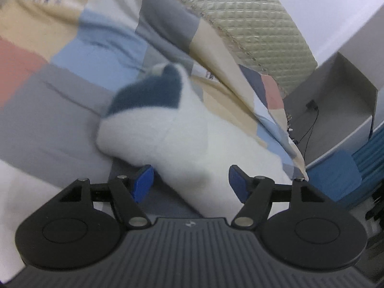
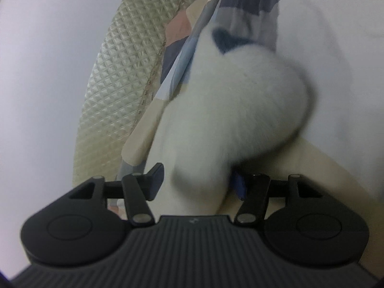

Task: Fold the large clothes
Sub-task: 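Lower the blanket roll onto the bed and open both grippers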

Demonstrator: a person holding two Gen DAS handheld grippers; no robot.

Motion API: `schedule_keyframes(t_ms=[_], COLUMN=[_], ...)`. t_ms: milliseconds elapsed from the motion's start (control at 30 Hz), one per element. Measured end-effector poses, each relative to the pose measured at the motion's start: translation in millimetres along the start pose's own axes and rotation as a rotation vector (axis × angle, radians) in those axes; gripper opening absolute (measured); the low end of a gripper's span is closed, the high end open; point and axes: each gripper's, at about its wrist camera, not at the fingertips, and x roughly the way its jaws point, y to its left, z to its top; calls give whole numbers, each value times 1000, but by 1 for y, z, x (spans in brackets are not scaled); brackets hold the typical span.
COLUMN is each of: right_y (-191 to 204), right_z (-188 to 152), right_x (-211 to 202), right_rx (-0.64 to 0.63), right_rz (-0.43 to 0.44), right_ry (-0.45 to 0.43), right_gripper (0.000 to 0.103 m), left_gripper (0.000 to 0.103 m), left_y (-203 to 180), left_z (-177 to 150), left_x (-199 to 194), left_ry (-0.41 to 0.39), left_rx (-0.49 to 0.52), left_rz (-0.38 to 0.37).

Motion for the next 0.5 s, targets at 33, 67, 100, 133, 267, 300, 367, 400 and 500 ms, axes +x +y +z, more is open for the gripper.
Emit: schedule_keyframes(t_ms=[33, 67, 100, 133, 267, 300, 367, 400, 500], right_y=[5, 10, 17, 25, 65, 77, 102, 113, 148], right_z=[-3, -4, -7, -10, -16, -17, -20, -22, -28], right_x=[-9, -16, -25, -35, -73, -83, -106, -116, -149], right_rx=[1, -1, -12, -28, -97, -125, -178, -197, -263], right_rz=[-13, -22, -28, -23, 8, 15, 32, 42, 71], right_ry=[1, 3, 3, -1, -15, -19, -26, -27, -42], right_gripper=[62, 62, 62, 62, 62, 62, 62, 62, 62], left_gripper=[74, 74, 74, 73, 73, 73, 73, 73, 73], left_y=[-7, -15, -23, -33, -65, -74, -91, -102, -126], left_z=[2, 3, 5, 6, 10, 10, 10, 9, 4], left_x=[-11, -22, -35, -49, -111, -125, -157, -174, -221], left_ry=[-3, -9, -17, -29, -76, -88, -119, -132, -172], left_rx=[10, 25, 46, 74, 135, 148, 177, 194, 255], left_rz=[3, 6, 8, 11, 29, 31, 25, 25, 28])
